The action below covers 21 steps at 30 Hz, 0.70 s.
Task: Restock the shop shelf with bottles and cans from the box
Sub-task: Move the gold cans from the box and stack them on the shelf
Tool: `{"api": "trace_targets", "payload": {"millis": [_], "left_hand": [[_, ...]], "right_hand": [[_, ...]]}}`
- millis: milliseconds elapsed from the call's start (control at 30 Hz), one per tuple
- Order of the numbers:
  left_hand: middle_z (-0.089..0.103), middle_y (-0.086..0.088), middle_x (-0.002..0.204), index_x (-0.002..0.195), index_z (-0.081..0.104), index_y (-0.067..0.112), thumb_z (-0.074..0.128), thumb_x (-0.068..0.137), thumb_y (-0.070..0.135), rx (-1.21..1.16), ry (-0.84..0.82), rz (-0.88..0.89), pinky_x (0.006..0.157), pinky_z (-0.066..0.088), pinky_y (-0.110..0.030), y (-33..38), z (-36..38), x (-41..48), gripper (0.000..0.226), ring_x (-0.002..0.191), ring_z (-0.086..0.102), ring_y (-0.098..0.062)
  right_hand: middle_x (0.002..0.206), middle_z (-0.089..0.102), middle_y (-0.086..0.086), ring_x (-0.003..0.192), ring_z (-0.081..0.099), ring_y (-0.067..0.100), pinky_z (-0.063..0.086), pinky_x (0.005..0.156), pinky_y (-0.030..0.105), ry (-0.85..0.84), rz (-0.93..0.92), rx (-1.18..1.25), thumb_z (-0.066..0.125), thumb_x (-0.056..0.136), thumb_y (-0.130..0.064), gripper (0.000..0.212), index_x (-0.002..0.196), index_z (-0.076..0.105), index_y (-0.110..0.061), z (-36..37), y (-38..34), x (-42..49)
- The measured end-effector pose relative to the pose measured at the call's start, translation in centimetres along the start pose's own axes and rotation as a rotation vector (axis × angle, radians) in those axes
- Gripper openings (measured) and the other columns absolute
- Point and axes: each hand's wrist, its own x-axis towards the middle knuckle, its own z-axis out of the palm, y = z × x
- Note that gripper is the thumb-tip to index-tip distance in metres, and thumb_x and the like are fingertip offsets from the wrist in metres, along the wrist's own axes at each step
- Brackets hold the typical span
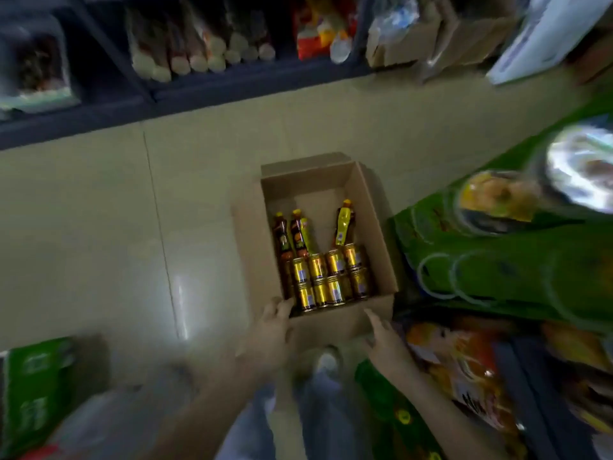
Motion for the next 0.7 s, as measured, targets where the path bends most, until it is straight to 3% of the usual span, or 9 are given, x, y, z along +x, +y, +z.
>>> {"api": "trace_targets", "payload": {"millis": [100, 167, 333, 433, 500, 567, 633, 700], "left_hand": [[0.024, -0.003, 0.153, 0.15, 0.023, 0.023, 0.047, 0.097, 0.023, -0.089, 0.0, -0.047, 0.106, 0.031, -0.029, -3.7, 5.1, 6.8, 0.058, 0.133, 0.037, -0.023], [0.024, -0.003, 0.153, 0.15, 0.021, 0.026, 0.047, 0.097, 0.022, -0.088, -0.013, -0.056, 0.106, 0.034, -0.029, -6.0, 8.8, 11.3, 0.06, 0.131, 0.038, -0.023], [0.019, -0.001, 0.154, 0.15, 0.021, 0.028, 0.044, 0.098, 0.021, -0.087, -0.04, -0.041, 0.109, 0.032, -0.031, -9.1, 15.9, 19.7, 0.057, 0.135, 0.031, -0.022], [0.022, -0.002, 0.153, 0.15, 0.022, 0.027, 0.044, 0.097, 0.021, -0.09, -0.016, 0.02, 0.107, 0.031, -0.03, -9.3, 18.1, 22.7, 0.058, 0.135, 0.029, -0.022], [0.025, -0.003, 0.152, 0.15, 0.022, 0.029, 0.046, 0.096, 0.019, -0.177, -0.004, 0.049, 0.108, 0.034, -0.032, -9.2, 19.2, 23.8, 0.06, 0.135, 0.03, -0.022], [0.028, -0.004, 0.15, 0.151, 0.014, 0.039, 0.048, 0.097, 0.02, -0.325, 0.021, 0.083, 0.108, 0.037, -0.035, -9.1, 19.7, 24.6, 0.067, 0.134, 0.032, -0.023], [0.026, -0.002, 0.15, 0.144, 0.003, 0.056, 0.048, 0.099, 0.028, -0.555, 0.006, 0.092, 0.109, 0.033, -0.031, -8.7, 19.5, 25.2, 0.07, 0.136, 0.031, -0.019], [0.022, 0.004, 0.153, 0.138, 0.004, 0.065, 0.051, 0.096, 0.038, -0.784, -0.078, 0.055, 0.111, 0.028, -0.027, -8.3, 18.6, 25.8, 0.068, 0.141, 0.024, -0.011]], "right_hand": [[0.133, 0.052, 0.004, 0.113, 0.055, 0.021, 0.049, 0.092, 0.038, -0.079, -0.016, 0.015, 0.054, 0.093, -0.014, 0.067, 0.149, 0.022, -0.034, 4.3, 1.3, 9.1], [0.136, 0.046, 0.006, 0.116, 0.053, 0.024, 0.048, 0.092, 0.037, -0.078, -0.017, 0.046, 0.053, 0.093, -0.006, 0.067, 0.148, 0.026, -0.032, 7.2, 1.6, 15.1], [0.143, 0.034, 0.013, 0.128, 0.04, 0.033, 0.039, 0.099, 0.041, -0.035, 0.119, -0.055, 0.065, 0.088, -0.033, 0.077, 0.149, 0.018, -0.022, 13.4, 2.3, 26.6], [0.14, 0.034, 0.019, 0.124, 0.044, 0.038, 0.042, 0.095, 0.046, 0.029, 0.143, -0.056, 0.07, 0.084, -0.026, 0.084, 0.146, 0.015, -0.021, 15.4, 3.2, 29.3], [0.141, 0.037, 0.017, 0.125, 0.045, 0.036, 0.042, 0.095, 0.045, 0.067, 0.122, 0.072, 0.071, 0.083, -0.018, 0.085, 0.148, 0.016, -0.021, 15.7, 3.9, 30.0], [0.142, 0.043, 0.007, 0.123, 0.048, 0.025, 0.043, 0.096, 0.04, 0.05, 0.101, 0.358, 0.072, 0.082, -0.015, 0.085, 0.149, 0.02, -0.025, 15.2, 4.5, 30.2], [0.138, 0.047, -0.002, 0.119, 0.049, 0.015, 0.044, 0.094, 0.034, -0.05, 0.101, 0.696, 0.073, 0.081, -0.014, 0.085, 0.149, 0.024, -0.03, 14.0, 4.4, 29.8], [0.136, 0.05, -0.003, 0.12, 0.052, 0.016, 0.046, 0.095, 0.034, -0.166, 0.087, 0.933, 0.077, 0.076, -0.017, 0.088, 0.148, 0.028, -0.035, 13.1, 4.1, 29.1]]}}
